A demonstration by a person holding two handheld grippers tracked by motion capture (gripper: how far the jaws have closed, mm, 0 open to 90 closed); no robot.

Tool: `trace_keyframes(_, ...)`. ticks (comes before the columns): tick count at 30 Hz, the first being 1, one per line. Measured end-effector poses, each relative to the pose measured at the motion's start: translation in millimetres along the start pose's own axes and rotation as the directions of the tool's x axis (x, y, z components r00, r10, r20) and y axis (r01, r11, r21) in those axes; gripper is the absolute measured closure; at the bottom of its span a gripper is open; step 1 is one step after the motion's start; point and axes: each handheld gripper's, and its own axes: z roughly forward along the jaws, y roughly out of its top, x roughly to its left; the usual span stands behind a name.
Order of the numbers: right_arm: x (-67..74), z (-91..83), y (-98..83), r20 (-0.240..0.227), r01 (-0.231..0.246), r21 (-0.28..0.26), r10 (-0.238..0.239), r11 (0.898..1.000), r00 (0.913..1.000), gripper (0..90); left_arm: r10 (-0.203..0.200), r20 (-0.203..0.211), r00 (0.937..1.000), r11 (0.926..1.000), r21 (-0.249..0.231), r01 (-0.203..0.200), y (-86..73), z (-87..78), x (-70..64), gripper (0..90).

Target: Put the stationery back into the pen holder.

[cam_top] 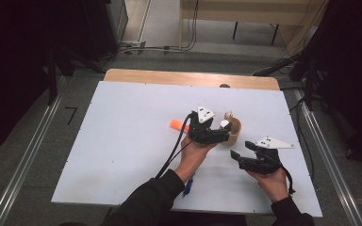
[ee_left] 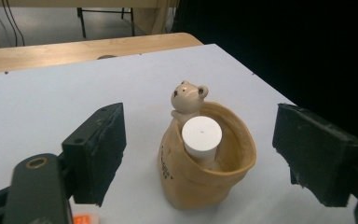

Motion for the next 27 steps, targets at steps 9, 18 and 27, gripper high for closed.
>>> trace_keyframes(9, -0.4, -1.0, -0.6, 0.004, -0.006, -0.004, 0.006, 1.000, 1.0000, 25.4, 0.024, -0.034, 0.9991, 0.9997, 0.010, -0.024, -13.4, -18.7, 8.4, 17.6)
trace_keyframes(18, -0.2, -1.6, -0.8, 0.007, -0.005, -0.003, 0.005, 1.000, 1.0000, 25.4, 0.001, -0.032, 0.9995, 0.9992, 0.039, 0.000, -34.8, -30.8, 14.3, 17.6)
trace_keyframes(27, 0.1, -0.8, -0.9, 0.007, -0.006, -0.002, 0.006, 1.000, 1.0000, 25.4, -0.001, -0.048, 0.9988, 0.9986, 0.053, 0.004, -53.9, -40.4, 16.1, 18.4)
